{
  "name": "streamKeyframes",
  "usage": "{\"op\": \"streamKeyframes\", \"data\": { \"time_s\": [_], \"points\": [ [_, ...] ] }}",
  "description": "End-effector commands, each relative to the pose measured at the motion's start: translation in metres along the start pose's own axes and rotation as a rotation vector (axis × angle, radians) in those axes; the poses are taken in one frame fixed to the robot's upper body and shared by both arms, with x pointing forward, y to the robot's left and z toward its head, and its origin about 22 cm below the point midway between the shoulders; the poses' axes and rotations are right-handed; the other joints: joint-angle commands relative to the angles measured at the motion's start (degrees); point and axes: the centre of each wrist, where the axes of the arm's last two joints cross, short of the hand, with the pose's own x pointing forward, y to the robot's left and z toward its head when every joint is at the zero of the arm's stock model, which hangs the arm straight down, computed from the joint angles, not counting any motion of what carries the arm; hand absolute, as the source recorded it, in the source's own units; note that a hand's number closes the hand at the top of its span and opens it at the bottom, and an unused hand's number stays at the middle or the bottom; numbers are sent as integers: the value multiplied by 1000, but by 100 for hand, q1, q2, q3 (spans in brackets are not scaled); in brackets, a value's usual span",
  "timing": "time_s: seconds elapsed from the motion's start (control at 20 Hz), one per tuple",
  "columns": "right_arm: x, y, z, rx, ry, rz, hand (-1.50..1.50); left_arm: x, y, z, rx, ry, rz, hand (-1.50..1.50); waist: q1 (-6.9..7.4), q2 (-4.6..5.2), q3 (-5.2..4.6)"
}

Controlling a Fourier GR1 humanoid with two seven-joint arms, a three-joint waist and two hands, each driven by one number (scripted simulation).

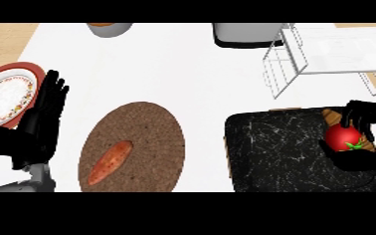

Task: Pick the tomato from the tray and place it in the tiered shelf

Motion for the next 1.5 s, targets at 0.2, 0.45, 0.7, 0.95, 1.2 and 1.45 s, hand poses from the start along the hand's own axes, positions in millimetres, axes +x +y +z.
{"op": "streamKeyframes", "data": {
  "time_s": [0.2,0.45,0.7,0.95,1.2,1.45],
  "points": [
    [37,-101,41,-281,90,-3,150,9,-10,-6,-17,-14,-1,0,131,54,14],
    [43,-132,12,-316,143,-44,150,-12,-4,-10,-45,-3,11,0,234,84,15],
    [42,-139,2,-342,145,-65,150,3,-8,-11,-25,-1,5,0,234,81,18],
    [10,-129,-43,-390,169,-108,150,6,-13,-14,-25,-8,2,0,252,89,20],
    [-16,-115,-83,-417,162,-85,150,2,-8,-5,-41,-1,12,0,300,97,22],
    [-35,-100,-114,-459,134,-118,150,10,-12,-9,-57,-13,17,0,316,104,23]
  ]
}}
